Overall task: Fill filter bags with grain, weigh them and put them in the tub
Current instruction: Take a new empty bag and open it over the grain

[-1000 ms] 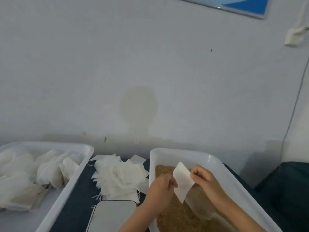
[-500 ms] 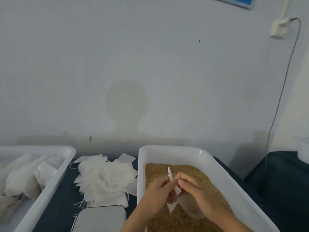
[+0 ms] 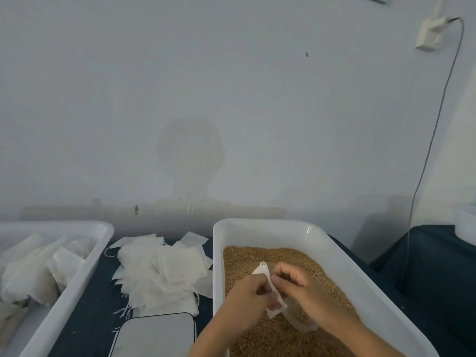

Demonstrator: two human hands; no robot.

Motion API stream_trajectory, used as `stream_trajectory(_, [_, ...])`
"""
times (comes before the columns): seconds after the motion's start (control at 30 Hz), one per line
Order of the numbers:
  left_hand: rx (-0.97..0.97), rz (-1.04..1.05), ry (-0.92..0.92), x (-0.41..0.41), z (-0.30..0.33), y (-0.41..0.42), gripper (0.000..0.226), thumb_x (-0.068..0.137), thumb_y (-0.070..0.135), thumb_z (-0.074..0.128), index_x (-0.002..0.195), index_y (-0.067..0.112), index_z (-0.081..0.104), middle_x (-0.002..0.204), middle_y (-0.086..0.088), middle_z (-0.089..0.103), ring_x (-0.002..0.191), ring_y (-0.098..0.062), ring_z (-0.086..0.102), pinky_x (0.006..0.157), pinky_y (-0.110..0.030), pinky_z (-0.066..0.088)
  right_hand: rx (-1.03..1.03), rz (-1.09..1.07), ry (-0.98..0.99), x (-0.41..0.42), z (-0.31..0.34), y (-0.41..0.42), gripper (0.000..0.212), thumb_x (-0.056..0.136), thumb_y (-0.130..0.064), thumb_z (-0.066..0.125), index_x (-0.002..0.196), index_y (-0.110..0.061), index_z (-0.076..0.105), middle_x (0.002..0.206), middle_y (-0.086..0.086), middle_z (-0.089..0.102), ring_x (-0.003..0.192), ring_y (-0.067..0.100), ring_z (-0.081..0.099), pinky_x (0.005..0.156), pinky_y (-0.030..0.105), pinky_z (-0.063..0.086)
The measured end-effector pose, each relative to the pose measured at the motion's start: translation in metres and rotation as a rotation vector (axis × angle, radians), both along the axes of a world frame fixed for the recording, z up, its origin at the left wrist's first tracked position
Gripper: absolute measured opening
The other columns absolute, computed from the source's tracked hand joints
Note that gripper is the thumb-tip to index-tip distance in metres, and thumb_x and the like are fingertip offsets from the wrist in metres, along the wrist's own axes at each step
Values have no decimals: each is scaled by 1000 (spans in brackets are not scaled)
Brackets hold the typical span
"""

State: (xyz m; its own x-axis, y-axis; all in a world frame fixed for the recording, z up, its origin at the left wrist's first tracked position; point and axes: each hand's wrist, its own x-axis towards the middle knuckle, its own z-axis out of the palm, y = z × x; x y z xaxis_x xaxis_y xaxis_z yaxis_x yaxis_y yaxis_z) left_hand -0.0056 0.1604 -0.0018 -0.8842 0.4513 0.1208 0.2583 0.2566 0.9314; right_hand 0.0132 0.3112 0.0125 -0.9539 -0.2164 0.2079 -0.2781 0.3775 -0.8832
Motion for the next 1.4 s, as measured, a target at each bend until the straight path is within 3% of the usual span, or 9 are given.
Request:
stream_trajectory(0.07, [39,2,-3,0,1,-1,26,86,8,60,65,23,56,68,7,68,74,-13,67,69,-26,56,3,0,6,0,0,0,20,94,-15,52,81,-1,57,67,2,57,63,15,54,60,21,44])
stream_trajectory(0.17, [32,2,24,0,0,-2,26,87,11,61,65,25,59,74,2,70,82,-23,68,74,-33,56,3,28,24,3,3,-1,27,89,-27,56,82,-1,54,65,-1,56,59,11,51,57,17,42])
stream_trajectory(0.27, [-13,14,39,0,0,-2,24,86,15,62,65,27,60,82,-5,72,86,-25,67,77,-37,54,43,43,50,3,3,-1,16,92,-18,57,79,-10,55,61,-7,59,54,5,49,53,13,39])
stream_trajectory(0.5, [22,45,-10,3,4,-3,25,87,10,57,66,24,57,71,8,70,76,-10,65,68,-24,52,137,14,78,1,3,1,19,94,-19,53,74,-17,52,59,-12,47,57,6,40,57,16,35])
stream_trajectory(0.7, [-77,82,37,6,6,-2,26,86,19,60,62,26,59,82,-2,72,84,-19,66,81,-38,54,180,7,94,4,4,0,14,91,-25,58,81,-16,55,64,-12,56,60,5,49,58,16,39])
stream_trajectory(0.93, [-133,62,35,7,6,-2,30,85,16,58,59,29,59,83,0,72,76,-10,62,81,-31,52,257,15,127,7,5,-1,17,93,-14,56,77,-19,53,66,-15,57,56,-2,49,56,13,38])
stream_trajectory(1.13, [-73,98,-19,6,6,-1,22,79,11,60,60,21,57,80,-5,70,78,-16,61,81,-39,51,211,-58,63,2,1,4,17,93,-16,54,77,-22,56,69,-3,58,61,10,56,60,24,47])
stream_trajectory(1.23, [-24,188,-10,6,6,0,23,81,12,56,61,19,47,77,-6,65,72,-19,59,68,-38,49,141,-143,74,0,1,6,22,91,-13,55,73,-25,58,71,-5,64,60,12,62,56,23,52])
stream_trajectory(1.4, [-68,336,212,8,5,-1,25,82,14,54,65,20,37,63,7,42,56,-6,35,52,-18,29,-55,-126,-36,1,2,6,24,87,-5,61,67,-18,59,76,11,70,62,27,68,54,30,55])
